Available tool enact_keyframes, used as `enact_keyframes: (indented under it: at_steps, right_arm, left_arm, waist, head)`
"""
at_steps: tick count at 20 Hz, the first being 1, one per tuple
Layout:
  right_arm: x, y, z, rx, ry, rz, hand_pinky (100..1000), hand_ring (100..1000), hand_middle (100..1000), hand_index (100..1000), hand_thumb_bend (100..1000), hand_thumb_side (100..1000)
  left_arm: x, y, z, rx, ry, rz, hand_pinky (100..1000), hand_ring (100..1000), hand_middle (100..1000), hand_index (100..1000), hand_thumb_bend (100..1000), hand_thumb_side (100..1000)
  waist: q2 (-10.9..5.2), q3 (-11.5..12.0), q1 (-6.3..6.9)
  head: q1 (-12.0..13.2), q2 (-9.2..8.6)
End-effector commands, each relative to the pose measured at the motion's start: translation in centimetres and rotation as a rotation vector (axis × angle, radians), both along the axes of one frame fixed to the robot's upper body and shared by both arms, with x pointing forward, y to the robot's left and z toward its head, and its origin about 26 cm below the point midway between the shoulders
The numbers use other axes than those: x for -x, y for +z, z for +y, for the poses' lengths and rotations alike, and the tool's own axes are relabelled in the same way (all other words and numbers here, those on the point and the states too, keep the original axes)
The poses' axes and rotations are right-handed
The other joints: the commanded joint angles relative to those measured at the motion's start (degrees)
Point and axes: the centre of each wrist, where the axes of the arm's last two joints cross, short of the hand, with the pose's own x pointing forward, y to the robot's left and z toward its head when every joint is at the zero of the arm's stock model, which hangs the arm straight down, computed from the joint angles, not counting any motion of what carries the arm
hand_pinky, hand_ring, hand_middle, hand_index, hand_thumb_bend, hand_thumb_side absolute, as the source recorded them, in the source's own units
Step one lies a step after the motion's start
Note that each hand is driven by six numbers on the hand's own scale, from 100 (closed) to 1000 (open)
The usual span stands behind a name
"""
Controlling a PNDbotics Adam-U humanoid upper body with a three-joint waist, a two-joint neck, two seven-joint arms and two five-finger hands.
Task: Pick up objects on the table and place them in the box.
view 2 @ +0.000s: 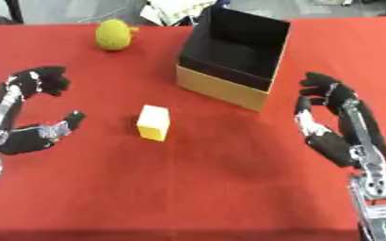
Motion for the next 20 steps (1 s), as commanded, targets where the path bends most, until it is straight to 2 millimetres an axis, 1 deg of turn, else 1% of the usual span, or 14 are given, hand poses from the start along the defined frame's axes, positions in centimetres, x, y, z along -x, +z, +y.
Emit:
enact_keyframes:
  at_steps: [1, 5, 8, 12, 16, 20]
  right_arm:
    - [0.1, 0.7, -0.2, 0.018, 0.002, -0.025, 701, 747, 744, 865, 100, 486]
    - [0.1, 0.7, -0.2, 0.022, 0.007, -0.024, 701, 747, 744, 865, 100, 484]
    - [0.1, 0.7, -0.2, 0.025, 0.011, -0.022, 701, 747, 744, 865, 100, 484]
    - [0.1, 0.6, -0.2, 0.027, 0.013, -0.02, 701, 748, 745, 865, 100, 483]
    - [0.1, 0.6, -0.2, 0.027, 0.016, -0.019, 701, 748, 745, 865, 100, 482]
    - [0.1, 0.6, -0.2, 0.027, 0.016, -0.018, 701, 748, 745, 865, 100, 482]
  left_arm:
    - [-0.2, 2.0, 0.3, -0.12, -0.03, -0.016, 682, 696, 663, 860, 509, 418]
    - [-1.0, 2.9, -0.2, -0.266, -0.085, 0.03, 694, 703, 682, 870, 500, 400]
    - [-1.7, 3.5, -0.6, -0.381, -0.13, 0.053, 708, 712, 705, 877, 510, 386]
    - [-2.9, 4.3, -1.9, -0.546, -0.196, 0.068, 723, 720, 722, 880, 563, 398]
    - [-4.2, 5.0, -3.1, -0.648, -0.219, 0.088, 736, 732, 740, 883, 595, 402]
    - [-5.4, 5.4, -4.4, -0.713, -0.242, 0.101, 746, 741, 756, 886, 605, 397]
  waist:
    - [-0.98, -0.1, 0.07]
    - [-1.15, -0.41, 0.21]
    - [-1.3, -0.83, 0.37]
    - [-1.46, -1.22, 0.4]
    - [-1.59, -1.4, 0.44]
    - [-1.68, -1.67, 0.46]
  head:
    - [-0.02, 0.28]
    - [0.11, 0.28]
    - [0.27, 0.28]
    - [0.27, 0.28]
    - [0.1, 0.28]
    - [-0.05, 0.28]
